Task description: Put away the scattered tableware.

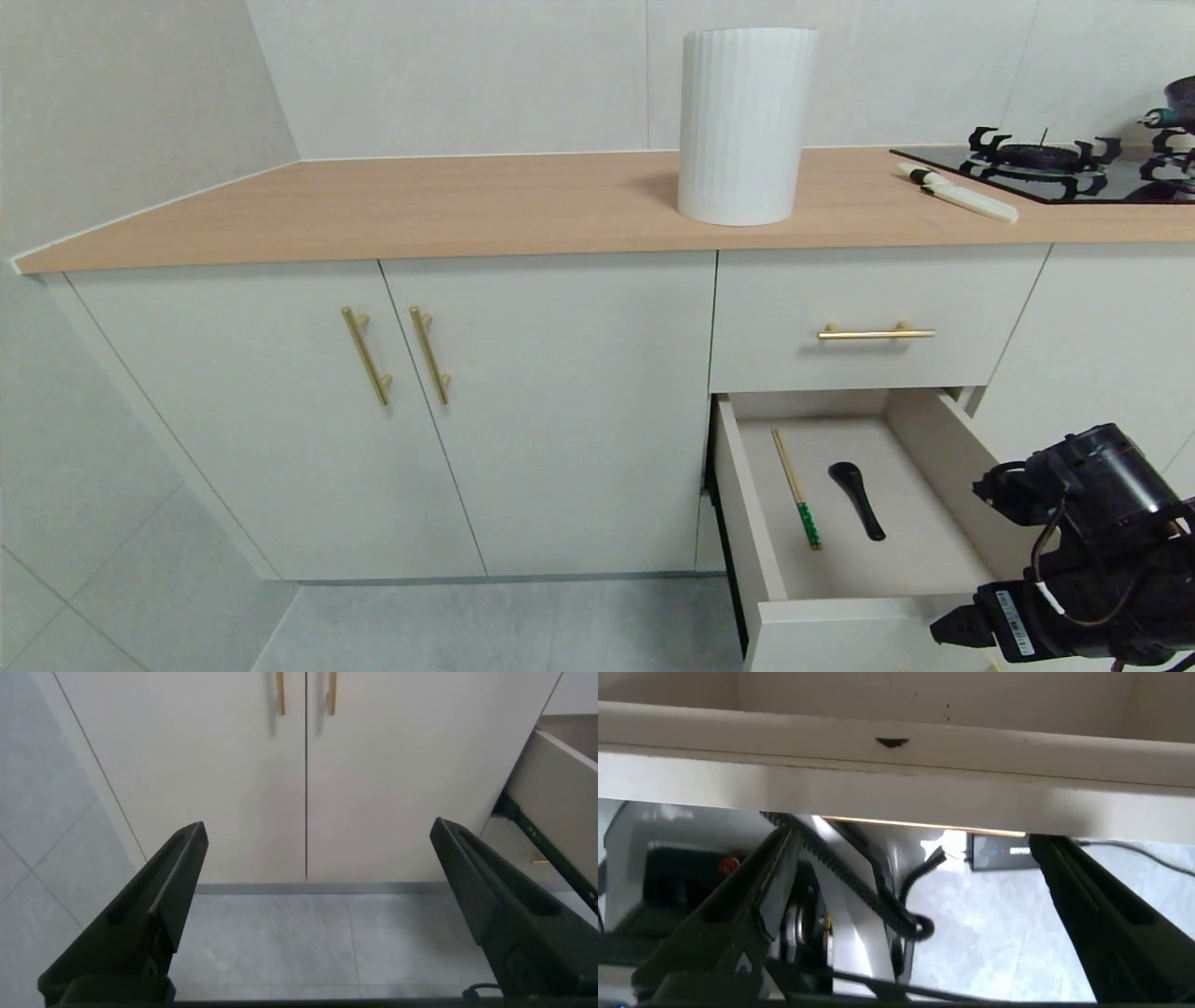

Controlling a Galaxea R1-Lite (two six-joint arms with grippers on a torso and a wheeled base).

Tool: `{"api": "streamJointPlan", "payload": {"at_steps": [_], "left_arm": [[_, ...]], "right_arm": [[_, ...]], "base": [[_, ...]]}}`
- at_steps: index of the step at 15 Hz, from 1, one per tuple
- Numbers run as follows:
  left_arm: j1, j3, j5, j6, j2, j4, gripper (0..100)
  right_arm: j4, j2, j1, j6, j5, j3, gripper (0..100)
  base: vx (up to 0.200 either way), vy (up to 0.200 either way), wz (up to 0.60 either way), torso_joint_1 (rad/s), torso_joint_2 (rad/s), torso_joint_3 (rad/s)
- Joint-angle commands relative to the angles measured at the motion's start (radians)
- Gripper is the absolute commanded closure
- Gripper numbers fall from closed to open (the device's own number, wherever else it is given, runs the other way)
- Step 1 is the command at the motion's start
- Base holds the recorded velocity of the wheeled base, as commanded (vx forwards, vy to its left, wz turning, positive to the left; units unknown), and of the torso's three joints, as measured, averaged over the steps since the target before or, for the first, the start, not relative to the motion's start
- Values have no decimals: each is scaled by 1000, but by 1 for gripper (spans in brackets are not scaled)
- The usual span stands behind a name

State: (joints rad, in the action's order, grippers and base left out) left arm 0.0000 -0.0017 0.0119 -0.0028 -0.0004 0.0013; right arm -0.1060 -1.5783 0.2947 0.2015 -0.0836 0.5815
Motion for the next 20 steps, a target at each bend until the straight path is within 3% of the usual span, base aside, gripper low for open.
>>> {"api": "streamJointPlan", "payload": {"at_steps": [1,6,20], "left_arm": [[0,0,0,0,0,0,0],[0,0,2,0,0,0,0],[0,0,0,0,0,0,0]], "right_arm": [[0,-12,0,-1,-11,3,0],[169,-101,-8,-13,-15,26,0],[177,-454,-115,-54,-15,436,0]], "base": [[0,0,0,0,0,0],[0,0,0,0,0,0],[0,0,0,0,0,0]]}}
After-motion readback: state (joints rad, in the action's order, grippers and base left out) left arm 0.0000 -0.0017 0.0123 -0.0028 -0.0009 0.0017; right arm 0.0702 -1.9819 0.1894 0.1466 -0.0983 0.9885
